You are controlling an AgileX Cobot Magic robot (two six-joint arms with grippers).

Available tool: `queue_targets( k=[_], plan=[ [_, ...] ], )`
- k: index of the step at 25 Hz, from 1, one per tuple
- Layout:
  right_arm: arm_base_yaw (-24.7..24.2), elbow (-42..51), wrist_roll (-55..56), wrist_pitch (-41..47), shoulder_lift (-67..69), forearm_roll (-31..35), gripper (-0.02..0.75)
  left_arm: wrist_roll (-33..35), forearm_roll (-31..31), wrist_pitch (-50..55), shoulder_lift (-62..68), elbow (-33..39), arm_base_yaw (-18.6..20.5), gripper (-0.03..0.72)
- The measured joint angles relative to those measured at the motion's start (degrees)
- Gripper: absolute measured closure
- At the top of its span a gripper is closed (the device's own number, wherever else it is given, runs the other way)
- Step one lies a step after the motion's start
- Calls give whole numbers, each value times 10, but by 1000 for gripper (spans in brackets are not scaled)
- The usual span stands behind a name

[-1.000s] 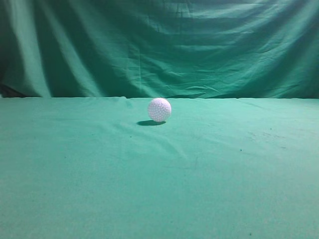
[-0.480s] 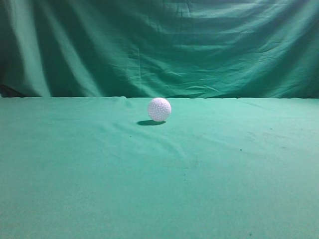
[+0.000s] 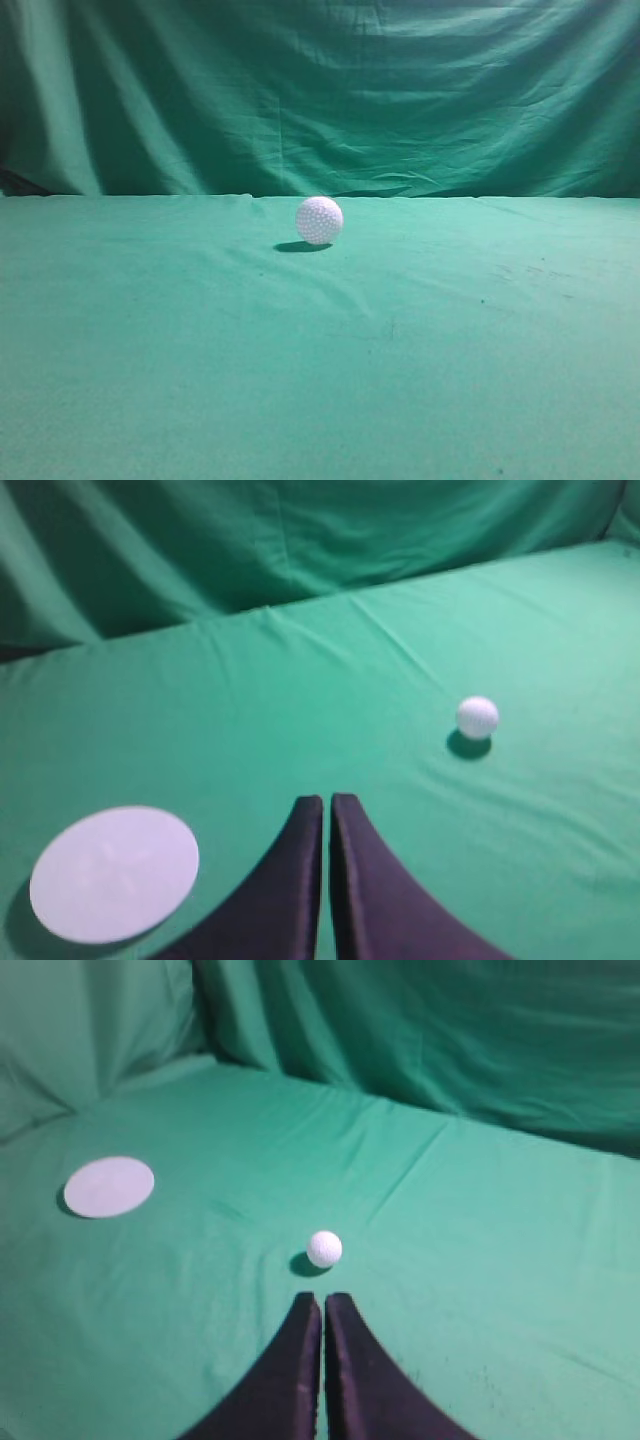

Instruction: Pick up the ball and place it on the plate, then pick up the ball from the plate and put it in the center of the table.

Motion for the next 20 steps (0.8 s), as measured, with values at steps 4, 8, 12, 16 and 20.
queue_targets(
  k=[4,8,12,16,20],
  plan=[
    [0,56,0,-20,-83,5,738,0,11,-4,0,37,0,688],
    [0,116,1,-32,-134,11,738,0,54,-39,0,63,0,688],
    [0,178,2,-66,-144,13,738,-1,62,-39,0,70,0,688],
    [0,236,2,-158,-144,13,738,-1,62,-40,0,70,0,688],
    [0,290,3,-275,-144,14,738,-1,62,-40,0,70,0,688]
  ],
)
